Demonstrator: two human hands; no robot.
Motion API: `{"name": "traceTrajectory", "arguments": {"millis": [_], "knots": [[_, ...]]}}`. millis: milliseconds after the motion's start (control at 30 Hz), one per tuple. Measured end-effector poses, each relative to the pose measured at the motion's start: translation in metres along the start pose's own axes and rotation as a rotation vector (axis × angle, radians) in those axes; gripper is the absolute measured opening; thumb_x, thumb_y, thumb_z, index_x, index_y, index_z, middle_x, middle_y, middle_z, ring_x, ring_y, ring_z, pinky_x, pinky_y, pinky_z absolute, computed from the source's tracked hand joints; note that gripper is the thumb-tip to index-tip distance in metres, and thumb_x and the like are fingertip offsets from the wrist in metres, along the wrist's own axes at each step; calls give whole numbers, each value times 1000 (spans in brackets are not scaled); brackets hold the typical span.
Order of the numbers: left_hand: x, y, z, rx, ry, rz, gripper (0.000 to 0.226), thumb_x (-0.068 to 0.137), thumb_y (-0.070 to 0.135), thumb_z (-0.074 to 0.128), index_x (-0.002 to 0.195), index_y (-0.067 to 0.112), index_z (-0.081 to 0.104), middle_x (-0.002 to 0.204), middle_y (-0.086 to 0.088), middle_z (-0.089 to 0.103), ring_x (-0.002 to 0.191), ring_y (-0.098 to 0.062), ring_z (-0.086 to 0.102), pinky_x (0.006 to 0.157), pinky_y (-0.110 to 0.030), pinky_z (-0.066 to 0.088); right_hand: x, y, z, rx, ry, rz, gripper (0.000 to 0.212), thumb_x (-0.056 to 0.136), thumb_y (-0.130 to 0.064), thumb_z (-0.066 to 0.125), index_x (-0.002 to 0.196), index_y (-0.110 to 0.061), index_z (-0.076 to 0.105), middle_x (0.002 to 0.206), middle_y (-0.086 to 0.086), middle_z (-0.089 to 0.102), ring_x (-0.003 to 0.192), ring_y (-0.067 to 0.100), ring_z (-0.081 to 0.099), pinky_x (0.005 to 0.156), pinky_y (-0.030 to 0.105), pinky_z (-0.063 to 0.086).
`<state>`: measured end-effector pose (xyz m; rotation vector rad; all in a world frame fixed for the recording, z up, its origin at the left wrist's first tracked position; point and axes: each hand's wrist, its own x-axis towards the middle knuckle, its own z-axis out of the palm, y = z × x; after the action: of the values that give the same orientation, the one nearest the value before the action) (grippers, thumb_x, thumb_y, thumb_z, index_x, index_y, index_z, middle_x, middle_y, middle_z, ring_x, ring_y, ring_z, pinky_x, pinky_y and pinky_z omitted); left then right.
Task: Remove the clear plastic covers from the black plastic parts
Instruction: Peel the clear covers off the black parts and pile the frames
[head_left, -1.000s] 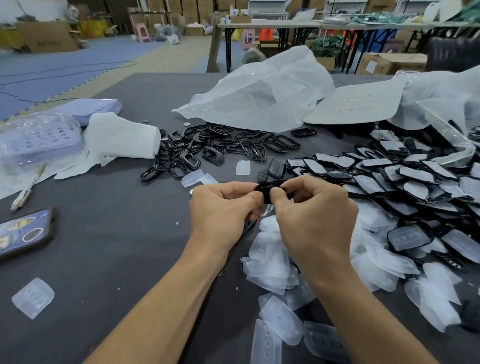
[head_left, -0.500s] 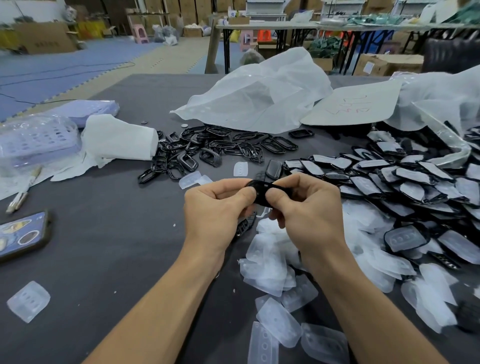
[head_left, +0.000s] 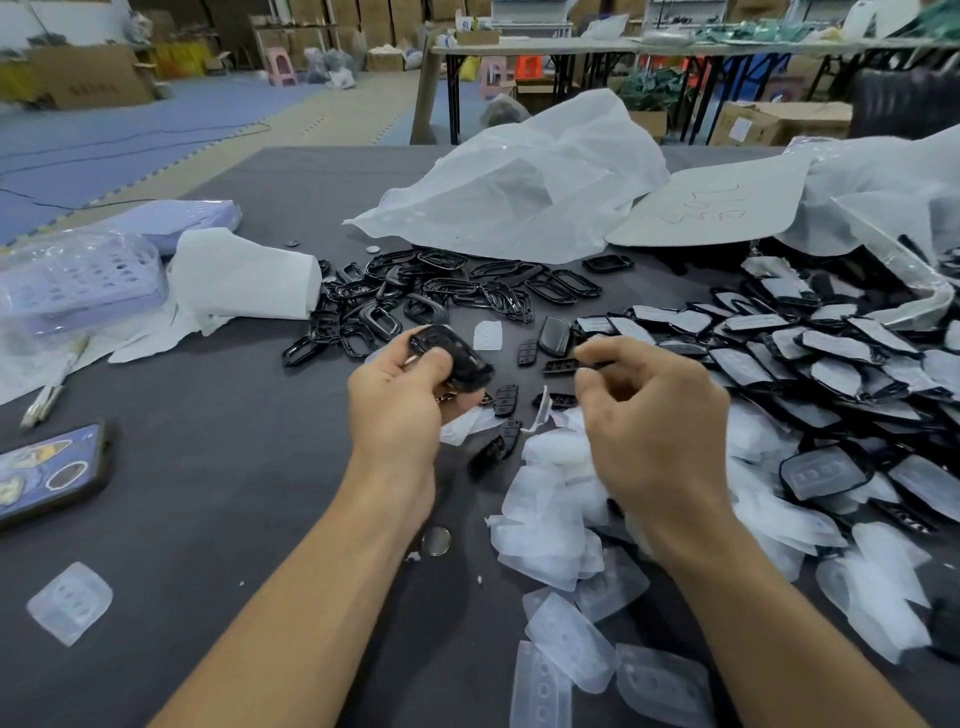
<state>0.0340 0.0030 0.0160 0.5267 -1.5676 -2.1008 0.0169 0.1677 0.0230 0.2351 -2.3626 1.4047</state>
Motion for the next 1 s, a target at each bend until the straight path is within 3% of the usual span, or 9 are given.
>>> {"name": "traceTrajectory", "arguments": {"millis": [167, 300, 467, 567, 633, 767, 833, 900, 1000], "knots": [[6, 2, -7, -11, 1, -29, 34, 99, -6, 51, 80, 14, 72, 63, 5, 65, 56, -11, 65, 54, -25, 59, -3, -1, 0, -395, -306, -67, 9, 90, -33, 70, 91, -34, 78, 89, -14, 66, 105, 15, 52, 96, 33, 41], [4, -4, -2, 68, -24, -25, 33, 99, -4, 49, 77, 13, 67, 58, 7, 62, 50, -11, 59, 48, -24, 55, -2, 0, 3, -599, -450, -86, 17, 93, -46, 64, 105, -38, 72, 111, -13, 61, 112, 15, 47, 101, 32, 25], [3, -8, -1, 155, -42, 4, 27, 97, -3, 48, 87, 12, 68, 65, 3, 70, 46, -11, 56, 43, -24, 47, 0, 0, 4, -492, -385, -95, 8, 88, -32, 74, 80, -33, 74, 97, -11, 66, 107, 16, 51, 96, 28, 26], [7, -9, -4, 179, -43, 3, 30, 98, -6, 46, 89, 13, 67, 64, 4, 69, 48, -11, 55, 43, -25, 47, 0, 4, 2, -352, -320, -70, 11, 85, -26, 80, 76, -30, 74, 95, -9, 70, 103, 14, 56, 98, 33, 40], [8, -10, -4, 212, -58, 4, 30, 98, -7, 46, 91, 13, 67, 64, 5, 68, 51, -11, 55, 45, -26, 49, 1, 6, 1, -244, -273, -31, 7, 84, -27, 81, 78, -28, 78, 92, -11, 72, 91, 3, 60, 85, 27, 47], [8, -9, -5, 231, -4, 24, 32, 99, -6, 45, 95, 16, 68, 64, 4, 68, 47, -12, 55, 44, -27, 49, 1, 9, 2, -204, -284, -13, 4, 86, -25, 80, 83, -27, 82, 70, -20, 66, 59, -6, 53, 62, 16, 37], [13, -5, -10, 197, 55, 39, 33, 99, -6, 46, 93, 17, 68, 68, -2, 68, 50, -15, 56, 44, -27, 48, 0, 9, 4, -246, -288, -41, 7, 89, -25, 77, 89, -29, 82, 82, -17, 71, 63, -3, 52, 66, 17, 39], [17, 0, -17, 142, 78, 50, 33, 99, -8, 47, 90, 16, 68, 73, -8, 69, 56, -18, 59, 44, -26, 49, -4, 5, 8, -227, -278, -99, 16, 90, -25, 75, 103, -32, 80, 96, -17, 69, 84, -1, 53, 83, 18, 42], [20, 4, -22, 90, 62, 56, 34, 98, -11, 47, 90, 15, 68, 75, -13, 69, 56, -20, 61, 44, -26, 50, -18, -11, 28, -229, -279, -297, 33, 92, -26, 70, 125, -27, 73, 110, -21, 68, 110, 3, 42, 104, 26, 32]]}}
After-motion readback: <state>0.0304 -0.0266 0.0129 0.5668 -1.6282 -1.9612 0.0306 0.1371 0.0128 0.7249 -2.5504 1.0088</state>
